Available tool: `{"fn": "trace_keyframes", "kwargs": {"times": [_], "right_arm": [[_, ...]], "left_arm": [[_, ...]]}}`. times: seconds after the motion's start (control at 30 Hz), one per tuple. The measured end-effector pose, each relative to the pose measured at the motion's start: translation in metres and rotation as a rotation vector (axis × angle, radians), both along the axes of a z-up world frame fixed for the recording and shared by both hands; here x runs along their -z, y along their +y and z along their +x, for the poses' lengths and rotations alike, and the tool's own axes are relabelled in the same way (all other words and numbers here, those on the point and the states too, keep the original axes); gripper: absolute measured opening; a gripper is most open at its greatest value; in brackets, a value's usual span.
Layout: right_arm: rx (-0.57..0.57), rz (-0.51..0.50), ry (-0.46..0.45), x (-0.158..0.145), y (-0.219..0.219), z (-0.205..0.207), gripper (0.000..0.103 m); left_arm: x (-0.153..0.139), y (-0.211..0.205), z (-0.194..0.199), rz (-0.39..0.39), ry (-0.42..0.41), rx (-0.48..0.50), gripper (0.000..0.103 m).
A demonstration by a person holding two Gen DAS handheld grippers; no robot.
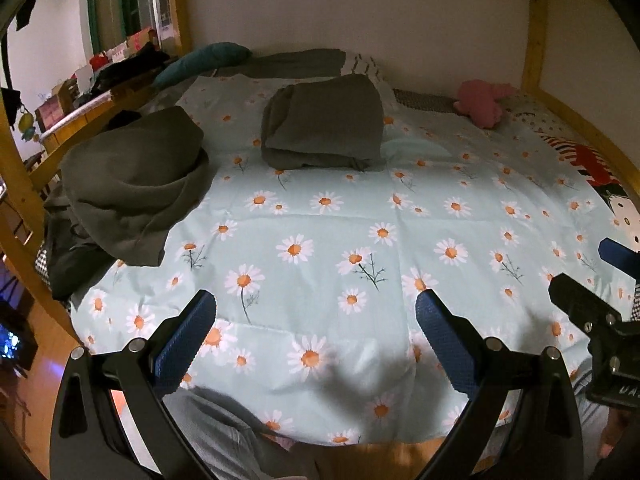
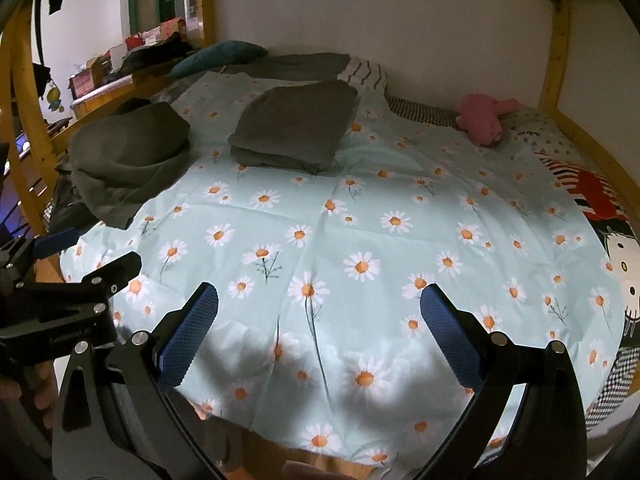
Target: Fold large clothes
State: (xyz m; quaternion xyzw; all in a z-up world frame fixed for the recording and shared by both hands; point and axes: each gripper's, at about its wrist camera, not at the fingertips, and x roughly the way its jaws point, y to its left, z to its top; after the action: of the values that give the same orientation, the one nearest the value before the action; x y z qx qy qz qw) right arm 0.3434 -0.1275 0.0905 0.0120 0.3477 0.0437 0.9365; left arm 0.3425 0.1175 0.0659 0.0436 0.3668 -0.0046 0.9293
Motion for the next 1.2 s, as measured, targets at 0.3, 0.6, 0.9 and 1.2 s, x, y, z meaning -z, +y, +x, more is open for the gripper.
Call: {"fn": "trace_keyframes", "kwargs": {"times": [0.3, 0.6, 0.9, 1.2], "right_arm": [[0.0, 0.007, -0.011, -0.004, -0.004, -0.013, 0.1], [-0.007, -0.002, -0.024, -0.008, 0.0, -0.016, 0.1], [0.001, -0.003, -0.024, -0.009, -0.001, -0.018, 0.1], [0.011, 0.004, -0.028, -0.011, -0.004, -0.018, 0.1]], "left_arm": [[0.002, -0.012, -0.02, 0.033, 0.011, 0.006, 0.098], [0.003, -0.01, -0.023, 0.035, 0.025, 0.0, 0.098], [0.002, -0.01, -0.027, 0.014, 0.031, 0.021, 0.098], [0.003, -0.014, -0.028, 0.003, 0.041, 0.02, 0.098]]}}
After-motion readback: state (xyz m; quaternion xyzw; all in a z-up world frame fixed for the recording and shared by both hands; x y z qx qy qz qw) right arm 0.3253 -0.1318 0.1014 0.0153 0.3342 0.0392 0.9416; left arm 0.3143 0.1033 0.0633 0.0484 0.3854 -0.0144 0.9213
